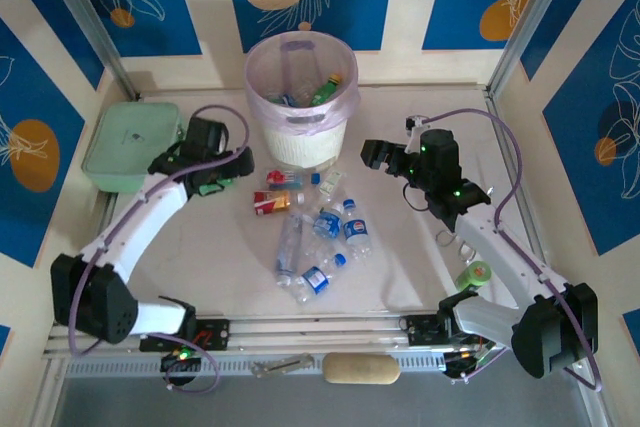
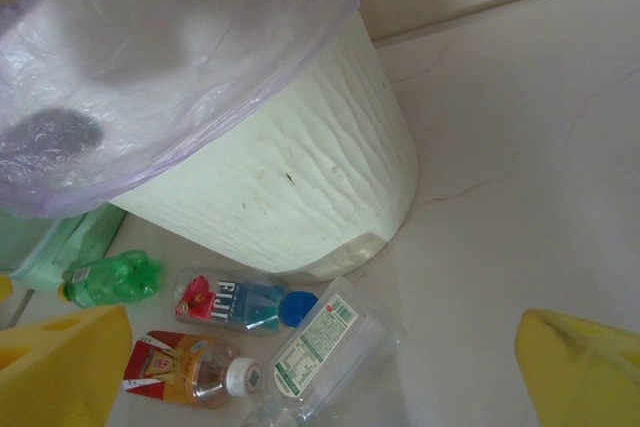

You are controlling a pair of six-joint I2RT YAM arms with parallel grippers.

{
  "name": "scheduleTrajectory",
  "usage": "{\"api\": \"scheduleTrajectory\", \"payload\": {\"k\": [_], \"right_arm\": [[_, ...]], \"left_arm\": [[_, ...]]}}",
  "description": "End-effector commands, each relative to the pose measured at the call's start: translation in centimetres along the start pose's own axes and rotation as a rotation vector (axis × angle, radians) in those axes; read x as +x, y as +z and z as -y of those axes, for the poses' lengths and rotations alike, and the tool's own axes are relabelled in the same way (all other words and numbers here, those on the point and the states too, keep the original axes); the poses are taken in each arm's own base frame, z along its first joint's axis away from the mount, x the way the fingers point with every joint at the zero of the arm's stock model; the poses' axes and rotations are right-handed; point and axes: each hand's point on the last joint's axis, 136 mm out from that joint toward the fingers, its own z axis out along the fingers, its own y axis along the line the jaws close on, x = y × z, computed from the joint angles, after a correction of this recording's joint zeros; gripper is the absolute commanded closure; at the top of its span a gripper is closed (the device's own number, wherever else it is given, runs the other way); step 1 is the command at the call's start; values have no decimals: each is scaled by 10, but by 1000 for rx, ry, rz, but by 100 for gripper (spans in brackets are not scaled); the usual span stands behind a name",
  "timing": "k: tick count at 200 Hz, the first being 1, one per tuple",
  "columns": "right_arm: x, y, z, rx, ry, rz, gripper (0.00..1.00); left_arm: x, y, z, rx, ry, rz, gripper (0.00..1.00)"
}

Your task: Put the plastic bottles in the bin

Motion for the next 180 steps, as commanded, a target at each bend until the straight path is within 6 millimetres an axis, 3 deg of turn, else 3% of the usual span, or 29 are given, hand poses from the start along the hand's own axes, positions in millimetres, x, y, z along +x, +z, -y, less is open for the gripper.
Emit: {"api": "scheduleTrajectory", "payload": {"k": [1, 28, 50, 94, 132, 180], "right_arm": [[3, 4, -3, -36, 33, -5, 1], [3, 4, -6, -44, 33, -13, 1], [4, 2, -5, -42, 38, -13, 1], [6, -2, -7, -37, 40, -13, 1], [6, -5, -8, -33, 38, -13, 1], [6, -4, -7, -25, 36, -10, 1]], "left_arm": [[-9, 30, -1, 47, 177, -62, 1], [-39, 64, 17, 145, 264, -87, 0], [-55, 94, 19, 188, 345, -111, 1], [-73, 141, -12, 210, 355, -188, 1], [-56, 162, -21, 261, 388, -274, 1], [-24, 160, -51, 189, 489, -370, 1]]}}
